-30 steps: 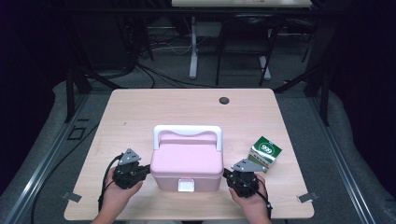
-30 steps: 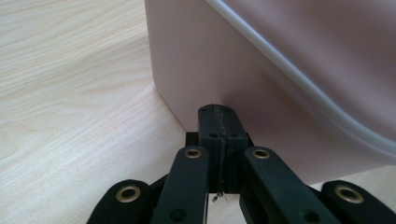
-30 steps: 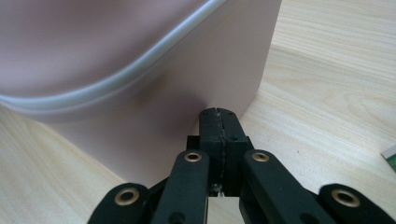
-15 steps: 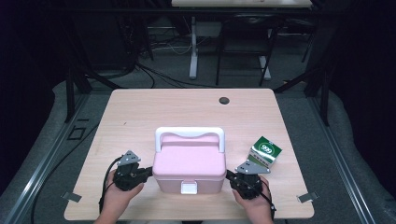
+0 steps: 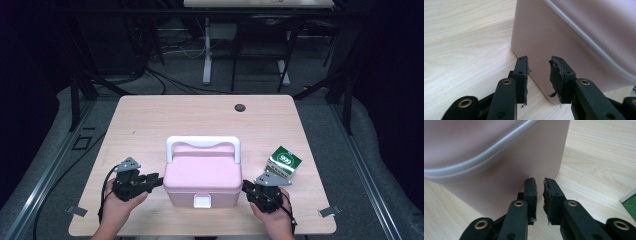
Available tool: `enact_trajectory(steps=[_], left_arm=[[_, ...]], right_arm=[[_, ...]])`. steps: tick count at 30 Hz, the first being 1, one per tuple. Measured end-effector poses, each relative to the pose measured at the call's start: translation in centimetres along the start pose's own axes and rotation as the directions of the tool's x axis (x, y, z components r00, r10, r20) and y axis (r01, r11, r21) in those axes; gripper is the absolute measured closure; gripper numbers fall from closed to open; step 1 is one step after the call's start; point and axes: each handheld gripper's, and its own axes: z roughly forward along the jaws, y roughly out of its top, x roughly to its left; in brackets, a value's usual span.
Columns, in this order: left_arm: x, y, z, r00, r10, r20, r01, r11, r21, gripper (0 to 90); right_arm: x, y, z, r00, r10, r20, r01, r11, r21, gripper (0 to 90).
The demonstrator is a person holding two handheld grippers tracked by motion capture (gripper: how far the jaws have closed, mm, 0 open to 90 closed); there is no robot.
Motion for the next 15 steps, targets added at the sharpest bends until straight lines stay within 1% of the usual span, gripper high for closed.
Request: enact_trajectory(steps=[1, 2, 3, 5, 10, 12, 13, 15], left_arm=[[0.0, 0.2, -0.3, 0.9999, 0.016, 0.005, -0.016, 0.9998, -0.009, 63.9], [0.0, 0.2, -0.3, 0.9999, 0.016, 0.005, -0.016, 0.9998, -0.009, 63.7], [-0.1, 0.5, -0.6, 0.9994, 0.034, -0.009, -0.034, 0.9994, -0.011, 63.9], [-0.1, 0.8, -0.8, 0.9989, 0.046, -0.004, -0.046, 0.9989, -0.011, 65.1], [-0.3, 1.3, -1.0, 0.9981, 0.061, 0.002, -0.061, 0.9981, -0.005, 67.3], [-0.4, 1.6, -1.0, 0.9978, 0.066, 0.0, -0.066, 0.9978, -0.001, 67.5], [-0.6, 1.9, -1.1, 0.9971, 0.076, -0.007, -0.076, 0.9971, -0.003, 67.8], [-0.6, 2.0, -1.1, 0.9975, 0.071, -0.003, -0.071, 0.9974, -0.01, 67.3]], right_arm=[[-0.1, 0.1, -0.1, 1.0, -0.001, -0.002, 0.001, 1.0, 0.0, 78.8], [-0.1, 0.1, -0.1, 1.0, -0.001, -0.002, 0.001, 1.0, 0.0, 78.8], [-0.2, 0.1, -0.2, 1.0, 0.005, 0.009, -0.005, 1.0, -0.007, 78.2], [-0.4, 0.2, -0.3, 1.0, 0.006, -0.001, -0.006, 1.0, -0.017, 77.1], [-0.7, 0.3, -0.5, 0.9999, 0.015, 0.003, -0.015, 1.0, -0.021, 75.7], [-0.8, 0.3, -0.7, 0.9999, 0.015, 0.002, -0.015, 1.0, -0.018, 75.3], [-0.8, 0.3, -0.7, 0.9998, 0.018, 0.002, -0.018, 1.0, -0.024, 74.9], [-0.9, 0.3, -0.7, 0.9998, 0.019, 0.003, -0.019, 0.999, -0.026, 74.5]])
